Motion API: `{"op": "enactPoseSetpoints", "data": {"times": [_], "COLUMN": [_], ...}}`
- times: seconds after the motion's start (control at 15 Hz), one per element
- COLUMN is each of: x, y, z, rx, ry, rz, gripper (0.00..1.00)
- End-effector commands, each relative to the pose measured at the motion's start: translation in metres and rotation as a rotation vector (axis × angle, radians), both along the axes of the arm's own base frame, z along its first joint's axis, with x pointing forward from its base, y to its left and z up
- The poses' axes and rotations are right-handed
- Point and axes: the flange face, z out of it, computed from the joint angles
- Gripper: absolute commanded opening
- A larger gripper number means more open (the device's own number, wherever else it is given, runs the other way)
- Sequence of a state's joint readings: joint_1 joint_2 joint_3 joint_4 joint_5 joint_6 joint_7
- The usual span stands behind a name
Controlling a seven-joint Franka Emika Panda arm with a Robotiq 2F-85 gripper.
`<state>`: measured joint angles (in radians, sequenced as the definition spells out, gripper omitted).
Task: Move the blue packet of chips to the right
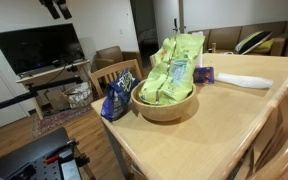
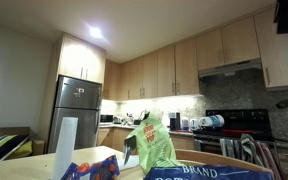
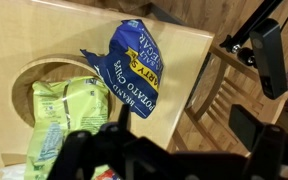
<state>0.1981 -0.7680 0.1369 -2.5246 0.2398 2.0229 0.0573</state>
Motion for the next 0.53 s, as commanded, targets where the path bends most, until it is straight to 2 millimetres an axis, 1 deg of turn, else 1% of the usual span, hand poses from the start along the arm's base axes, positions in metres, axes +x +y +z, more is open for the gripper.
{"op": "enactPoseSetpoints", "data": {"times": [0.0, 0.2, 0.47], "x": [0.012, 0.022, 0.039], "y": [0.015, 0.026, 0.033], "z": [-0.026, -0.052, -0.081], "rx": [-0.035, -0.077, -0.141], "ry": [-0.002, 0.018, 0.017], "rz": [0.042, 0.076, 0.088], "gripper": [1.0, 1.0, 1.0]}}
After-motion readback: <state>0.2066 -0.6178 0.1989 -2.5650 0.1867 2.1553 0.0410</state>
